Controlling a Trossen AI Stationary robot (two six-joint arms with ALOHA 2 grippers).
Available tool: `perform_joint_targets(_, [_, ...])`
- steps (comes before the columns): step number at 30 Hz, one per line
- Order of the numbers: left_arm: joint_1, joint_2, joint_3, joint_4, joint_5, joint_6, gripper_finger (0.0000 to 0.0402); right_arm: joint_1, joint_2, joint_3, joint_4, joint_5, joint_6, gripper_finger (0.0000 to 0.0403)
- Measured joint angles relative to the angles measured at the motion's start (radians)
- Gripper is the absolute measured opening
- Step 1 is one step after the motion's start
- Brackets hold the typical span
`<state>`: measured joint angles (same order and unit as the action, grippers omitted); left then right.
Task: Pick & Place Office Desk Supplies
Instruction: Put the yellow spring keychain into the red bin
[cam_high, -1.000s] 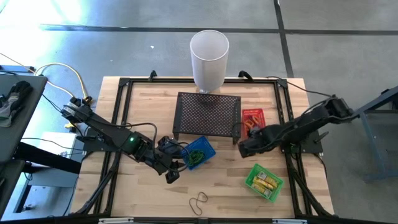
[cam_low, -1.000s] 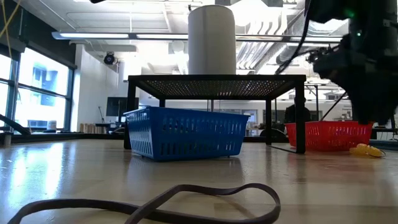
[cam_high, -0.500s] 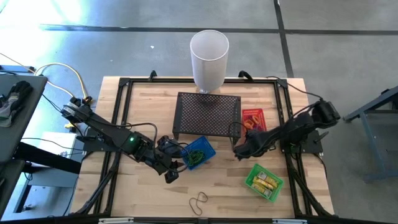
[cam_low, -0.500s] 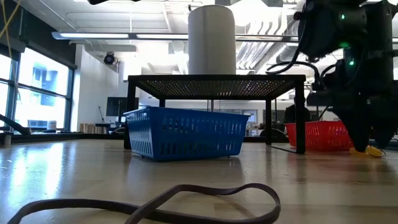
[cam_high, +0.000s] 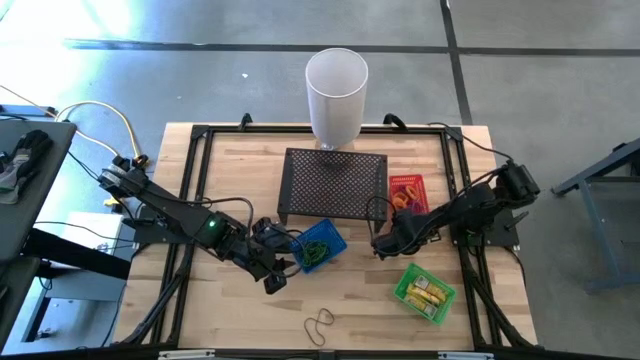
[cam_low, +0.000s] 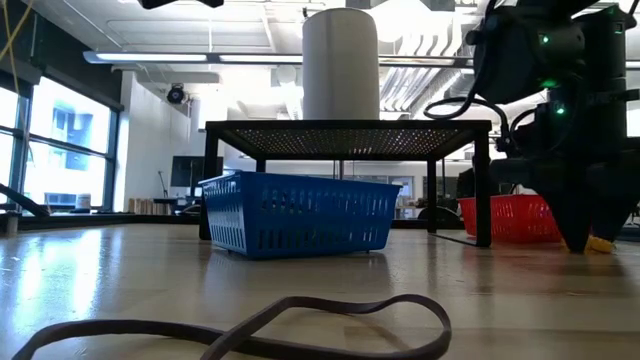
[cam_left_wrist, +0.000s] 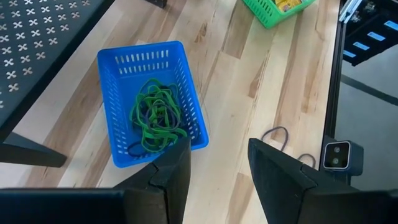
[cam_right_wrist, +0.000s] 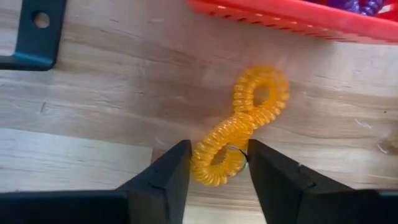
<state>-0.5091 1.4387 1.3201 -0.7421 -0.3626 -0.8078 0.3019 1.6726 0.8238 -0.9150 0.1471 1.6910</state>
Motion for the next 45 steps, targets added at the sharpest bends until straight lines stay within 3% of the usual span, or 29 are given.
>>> perform_joint_targets(10, [0.004, 0.0, 0.0, -0.012, -0.003, 0.022, 0.0155, 0.027, -0.008, -0.003, 0.032, -0.004, -0.054, 0.0017])
perform_joint_targets(18, [0.025, -0.001, 0.0, -0.017, -0.005, 0.035, 0.0155, 0.09, -0.126, -0.004, 0.0, -0.089, -0.057, 0.0012])
perform_joint_targets(22, [0.037, -0.001, 0.0, -0.016, -0.005, 0.056, 0.0155, 0.147, -0.237, 0.002, -0.058, -0.06, 0.027, 0.0012])
perform_joint_targets(30, [0.073, -0.001, 0.0, -0.014, 0.056, 0.061, 0.0155, 0.204, -0.442, 0.068, -0.245, 0.207, 0.093, 0.001])
perform_joint_targets(35, [0.079, -0.001, 0.0, -0.014, 0.058, 0.061, 0.0155, 0.138, -0.512, 0.069, -0.296, 0.316, 0.019, 0.001])
perform_joint_targets(38, [0.079, -0.001, 0.0, -0.013, 0.058, 0.055, 0.0155, 0.037, -0.528, 0.065, -0.326, 0.344, -0.088, 0.0011])
perform_joint_targets(45, [0.056, -0.001, 0.0, -0.013, 0.058, 0.007, 0.0155, -0.188, -0.499, 0.019, -0.179, 0.27, -0.339, 0.0012])
